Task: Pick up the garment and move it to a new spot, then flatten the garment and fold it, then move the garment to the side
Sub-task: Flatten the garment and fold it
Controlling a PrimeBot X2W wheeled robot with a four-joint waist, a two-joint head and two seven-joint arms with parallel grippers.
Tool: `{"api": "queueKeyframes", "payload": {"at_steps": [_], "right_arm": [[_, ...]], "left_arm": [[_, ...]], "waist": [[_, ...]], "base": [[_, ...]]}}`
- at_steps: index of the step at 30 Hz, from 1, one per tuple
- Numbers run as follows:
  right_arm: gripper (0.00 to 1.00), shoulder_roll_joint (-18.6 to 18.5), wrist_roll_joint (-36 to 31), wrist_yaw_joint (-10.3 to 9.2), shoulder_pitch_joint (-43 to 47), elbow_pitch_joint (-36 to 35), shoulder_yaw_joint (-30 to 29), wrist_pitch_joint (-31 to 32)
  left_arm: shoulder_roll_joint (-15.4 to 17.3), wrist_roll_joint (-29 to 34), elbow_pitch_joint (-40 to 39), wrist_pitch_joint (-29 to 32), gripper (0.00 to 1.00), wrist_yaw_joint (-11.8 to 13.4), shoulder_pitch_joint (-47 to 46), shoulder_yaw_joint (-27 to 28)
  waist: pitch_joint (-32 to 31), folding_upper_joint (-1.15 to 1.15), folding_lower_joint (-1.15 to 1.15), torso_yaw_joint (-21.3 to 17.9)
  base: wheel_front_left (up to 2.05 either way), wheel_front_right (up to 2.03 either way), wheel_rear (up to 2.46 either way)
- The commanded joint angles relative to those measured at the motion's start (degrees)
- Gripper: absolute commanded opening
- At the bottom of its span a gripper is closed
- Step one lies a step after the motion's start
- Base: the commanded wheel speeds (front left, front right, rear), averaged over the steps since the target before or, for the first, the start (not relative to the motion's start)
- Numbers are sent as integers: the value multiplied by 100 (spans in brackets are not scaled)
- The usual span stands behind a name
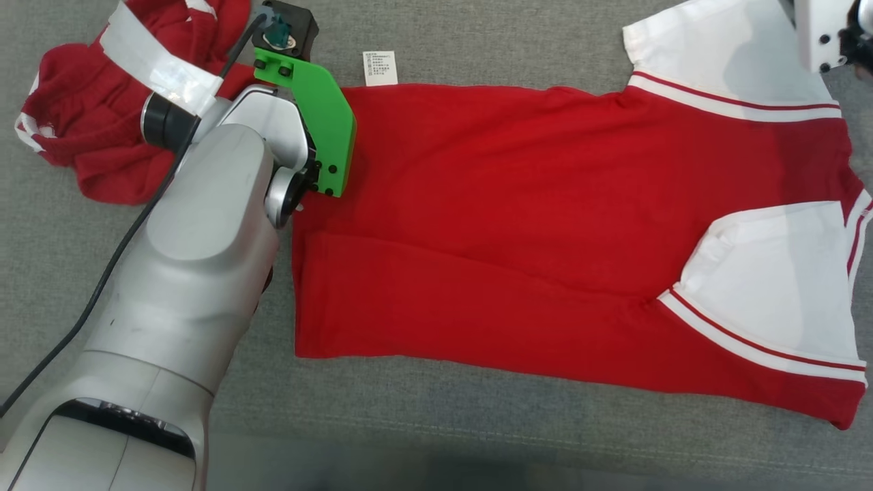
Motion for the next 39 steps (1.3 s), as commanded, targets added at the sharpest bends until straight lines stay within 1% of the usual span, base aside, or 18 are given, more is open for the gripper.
{"api": "queueKeyframes", "payload": {"at_steps": [1, 5, 11, 12, 13, 14, 15, 16, 17, 23, 25, 28, 30, 34, 39], "right_arm": [[100, -68, 29, -3, -91, 52, 0, 11], [100, -77, 76, -3, -210, 260, -99, 150], [100, -67, 1, -4, -199, 540, -229, 132], [81, -24, 30, -3, -166, 633, -287, 96], [49, 23, 89, -3, -132, 666, -322, 72], [38, 52, 110, -3, -92, 690, -321, 83], [25, 54, 120, -3, -67, 695, -298, 86], [16, 52, 133, -3, -55, 700, -290, 68], [0, 60, 150, -6, -37, 699, -286, 55], [0, 17, 234, -8, 18, 682, -358, -171], [0, 25, 236, -8, 18, 634, -377, -345], [0, 109, 410, -7, 56, 442, -387, -660], [0, 146, 662, -5, 188, 205, -320, -874], [0, -128, 1024, -6, 523, -359, 66, -1205], [0, -565, 1576, -6, 991, -1049, 286, -1439]], "left_arm": [[-17, -22, 113, 22, 0, -29, 53, -42], [-88, -53, 121, -65, 0, -44, 12, -108], [-166, -104, 147, -131, 0, -58, -17, -207], [-180, -125, 166, -133, 0, -21, -55, -217], [-184, -141, 176, -148, 0, 3, -72, -217], [-184, -140, 191, -168, 0, 19, -89, -222], [-183, -133, 203, -171, 0, 35, -104, -227], [-182, -138, 216, -190, 0, 45, -117, -226], [-177, -143, 228, -205, 0, 54, -123, -222], [-80, -177, 297, -333, 0, 119, -126, -181], [-67, -182, 294, -426, 0, 156, -124, -162], [-38, -144, 267, -609, 0, 205, -138, -158], [-8, -126, 268, -731, 0, 227, -105, -159], [19, -171, 314, -889, 0, 250, 26, -153], [143, -115, 289, -1082, 0, 213, 233, -230]], "waist": [[89, 0, 0, 119], [194, 0, 0, 226], [280, 0, 0, 311], [310, 0, 0, 328], [320, 0, 0, 334], [328, 0, 0, 338], [341, 0, 0, 336], [350, 0, 0, 330], [353, 0, 0, 322], [295, 0, 0, 232], [236, 0, 0, 192], [108, 0, 0, 134], [-12, 0, 0, 87], [-292, 0, 0, -40], [-650, 0, 0, -174]], "base": [[0, 0, 0], [0, 0, 0], [0, 0, 0], [0, 0, 0], [0, 0, 0], [0, 0, 0], [0, 0, 0], [0, 0, 0], [0, 0, 0], [0, 0, 0], [0, 0, 0], [0, 0, 0], [0, 0, 0], [0, 0, 0], [0, 0, 0]]}}
